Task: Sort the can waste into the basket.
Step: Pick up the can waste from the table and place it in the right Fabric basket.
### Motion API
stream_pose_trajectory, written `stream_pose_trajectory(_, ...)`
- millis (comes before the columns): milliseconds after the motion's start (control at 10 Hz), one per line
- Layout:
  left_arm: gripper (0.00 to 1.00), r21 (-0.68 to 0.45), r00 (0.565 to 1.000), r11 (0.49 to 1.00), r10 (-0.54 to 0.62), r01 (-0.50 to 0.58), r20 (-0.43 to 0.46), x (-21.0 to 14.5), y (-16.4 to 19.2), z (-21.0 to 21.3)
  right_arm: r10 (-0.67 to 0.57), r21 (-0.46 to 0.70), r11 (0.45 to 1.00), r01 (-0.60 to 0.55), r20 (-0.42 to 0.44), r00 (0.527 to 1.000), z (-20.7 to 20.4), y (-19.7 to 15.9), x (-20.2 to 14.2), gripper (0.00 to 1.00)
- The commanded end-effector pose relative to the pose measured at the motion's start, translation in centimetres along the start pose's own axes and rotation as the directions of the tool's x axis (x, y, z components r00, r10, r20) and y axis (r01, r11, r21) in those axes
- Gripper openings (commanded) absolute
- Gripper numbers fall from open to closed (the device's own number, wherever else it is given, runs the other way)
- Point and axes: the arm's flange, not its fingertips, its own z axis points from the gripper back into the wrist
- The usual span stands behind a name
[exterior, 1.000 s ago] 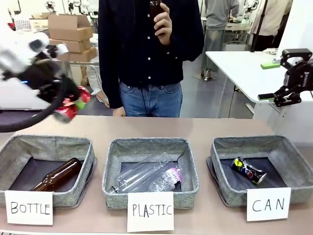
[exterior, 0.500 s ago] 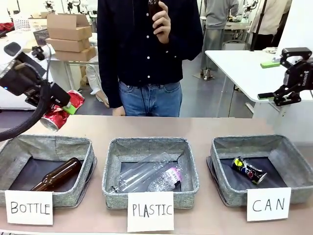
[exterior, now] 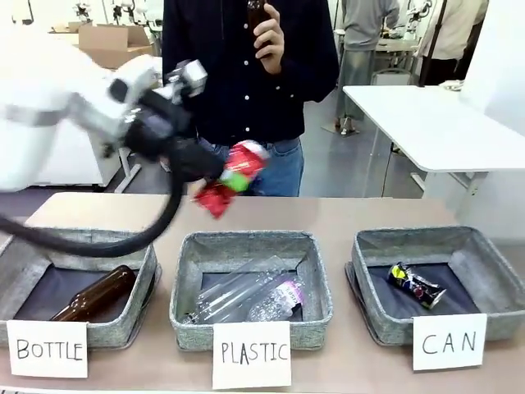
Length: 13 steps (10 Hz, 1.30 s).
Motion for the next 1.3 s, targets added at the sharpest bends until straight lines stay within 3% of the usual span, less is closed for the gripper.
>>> stream_pose_trajectory(0, 0.45, -0.149, 0.985, 0.977, -0.165, 0.156, -0.054, 5.6, 0.7, -5.3, -0.066, -0.009, 0.998, 0.070, 0.192, 0.979, 6.1, -5.2, -4.6, 1.00)
stream_pose_trajectory(200, 0.45, -0.187, 0.958, 0.956, -0.255, 0.228, -0.134, 9.8, -1.0, -13.6, -0.155, 0.024, 0.988, 0.155, 0.308, 0.939, 11.0, -10.2, -9.4, 1.00)
stream_pose_trajectory(300, 0.45, -0.203, 0.961, 0.957, -0.239, 0.209, -0.136, 11.6, -1.4, -18.4, -0.201, 0.060, 0.979, 0.193, 0.374, 0.905, 12.9, -12.6, -11.6, 1.00)
stream_pose_trajectory(400, 0.45, -0.144, 0.955, 0.959, -0.265, 0.245, -0.136, 12.3, -1.4, -22.2, -0.224, 0.145, 0.972, 0.182, 0.370, 0.902, 13.8, -14.1, -13.2, 1.00)
stream_pose_trajectory(500, 0.45, -0.100, 0.948, 0.952, -0.300, 0.290, -0.108, 13.0, -1.0, -25.6, -0.194, 0.036, 0.981, 0.193, 0.334, 0.923, 12.7, -11.2, -11.0, 1.00)
stream_pose_trajectory(600, 0.45, -0.026, 0.944, 0.948, -0.317, 0.316, -0.088, 13.2, -0.9, -28.2, -0.194, 0.036, 0.981, 0.193, 0.334, 0.923, 12.7, -11.2, -11.0, 1.00)
stream_pose_trajectory(800, 0.45, 0.032, 0.940, 0.945, -0.319, 0.325, -0.120, 11.9, -0.7, -30.9, -0.194, 0.036, 0.981, 0.193, 0.334, 0.923, 12.7, -11.2, -11.0, 1.00)
stream_pose_trajectory(1200, 0.45, 0.022, 0.935, 0.945, -0.319, 0.327, -0.156, 11.3, -0.1, -31.0, -0.194, 0.036, 0.981, 0.193, 0.334, 0.923, 12.7, -11.2, -11.0, 1.00)
